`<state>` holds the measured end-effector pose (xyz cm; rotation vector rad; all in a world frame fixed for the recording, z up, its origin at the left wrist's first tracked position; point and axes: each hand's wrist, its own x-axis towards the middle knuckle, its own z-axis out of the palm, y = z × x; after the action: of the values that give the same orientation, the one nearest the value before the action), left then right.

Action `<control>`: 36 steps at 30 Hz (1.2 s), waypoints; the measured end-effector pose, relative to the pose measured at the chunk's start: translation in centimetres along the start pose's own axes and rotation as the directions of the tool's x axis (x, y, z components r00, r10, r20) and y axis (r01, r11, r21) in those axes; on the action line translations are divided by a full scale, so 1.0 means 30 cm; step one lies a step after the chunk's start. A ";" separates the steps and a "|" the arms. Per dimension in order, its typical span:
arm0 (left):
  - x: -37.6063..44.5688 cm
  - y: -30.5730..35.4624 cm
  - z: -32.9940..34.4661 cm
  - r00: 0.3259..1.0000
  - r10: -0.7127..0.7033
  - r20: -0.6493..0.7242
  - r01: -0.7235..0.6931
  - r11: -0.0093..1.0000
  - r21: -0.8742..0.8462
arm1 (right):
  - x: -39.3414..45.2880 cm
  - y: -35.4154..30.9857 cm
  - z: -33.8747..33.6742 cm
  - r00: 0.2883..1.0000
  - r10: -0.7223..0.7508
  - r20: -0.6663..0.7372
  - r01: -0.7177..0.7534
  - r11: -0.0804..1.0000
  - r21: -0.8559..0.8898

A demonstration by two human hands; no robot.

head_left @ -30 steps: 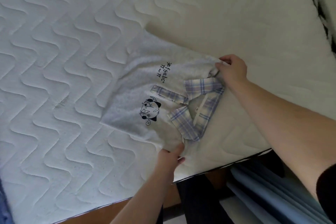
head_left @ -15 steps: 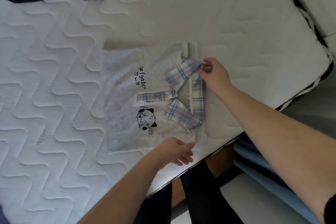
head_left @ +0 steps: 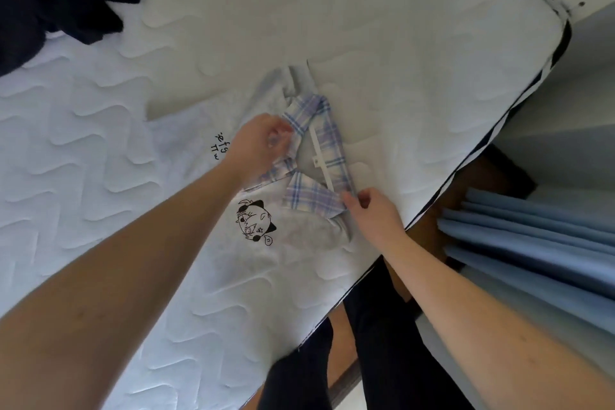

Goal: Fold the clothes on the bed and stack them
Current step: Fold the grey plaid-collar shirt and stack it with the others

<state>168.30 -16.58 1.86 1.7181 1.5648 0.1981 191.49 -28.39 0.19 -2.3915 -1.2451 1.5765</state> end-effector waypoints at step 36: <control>0.200 -0.072 -0.259 0.992 -0.126 0.020 0.121 0.980 0.156 | -0.190 -0.006 0.184 0.949 0.315 -0.003 -0.178 0.543 0.821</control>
<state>163.39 -7.95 3.48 1.7251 1.6963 -0.0123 186.08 -33.94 1.93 -2.0009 -0.0257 1.4939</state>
